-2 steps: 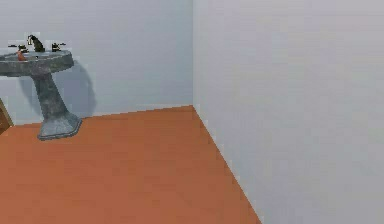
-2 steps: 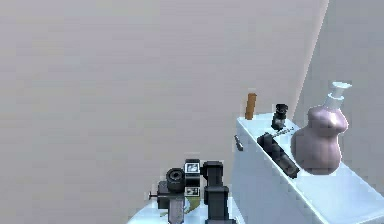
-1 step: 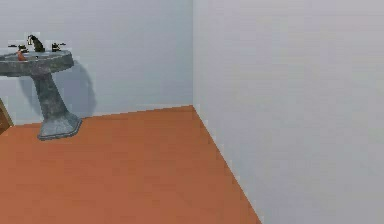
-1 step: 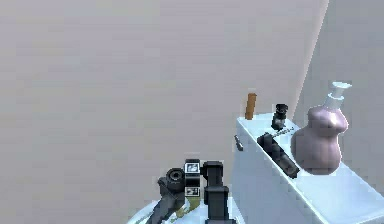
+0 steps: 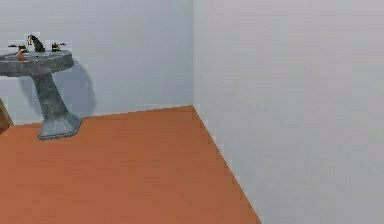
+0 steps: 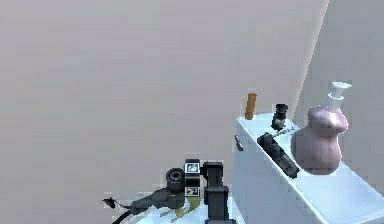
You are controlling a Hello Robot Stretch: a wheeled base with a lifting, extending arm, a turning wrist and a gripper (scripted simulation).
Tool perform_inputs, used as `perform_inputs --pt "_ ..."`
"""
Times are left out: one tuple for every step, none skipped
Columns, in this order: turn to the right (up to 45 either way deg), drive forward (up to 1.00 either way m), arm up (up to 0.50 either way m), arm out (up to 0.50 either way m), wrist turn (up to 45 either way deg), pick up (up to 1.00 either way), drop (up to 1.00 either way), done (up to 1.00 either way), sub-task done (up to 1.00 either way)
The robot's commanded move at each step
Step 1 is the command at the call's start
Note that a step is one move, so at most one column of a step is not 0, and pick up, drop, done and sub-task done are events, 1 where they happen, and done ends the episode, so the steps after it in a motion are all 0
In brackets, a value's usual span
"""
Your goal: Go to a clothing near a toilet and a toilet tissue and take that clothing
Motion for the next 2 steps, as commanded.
perform_inputs --pt "0.0 0.0 0.0 0.0 45.0 0.0 0.0 0.0 0.0" --pt "0.0 0.0 0.0 0.0 30.0 0.0 0.0 0.0 0.0"
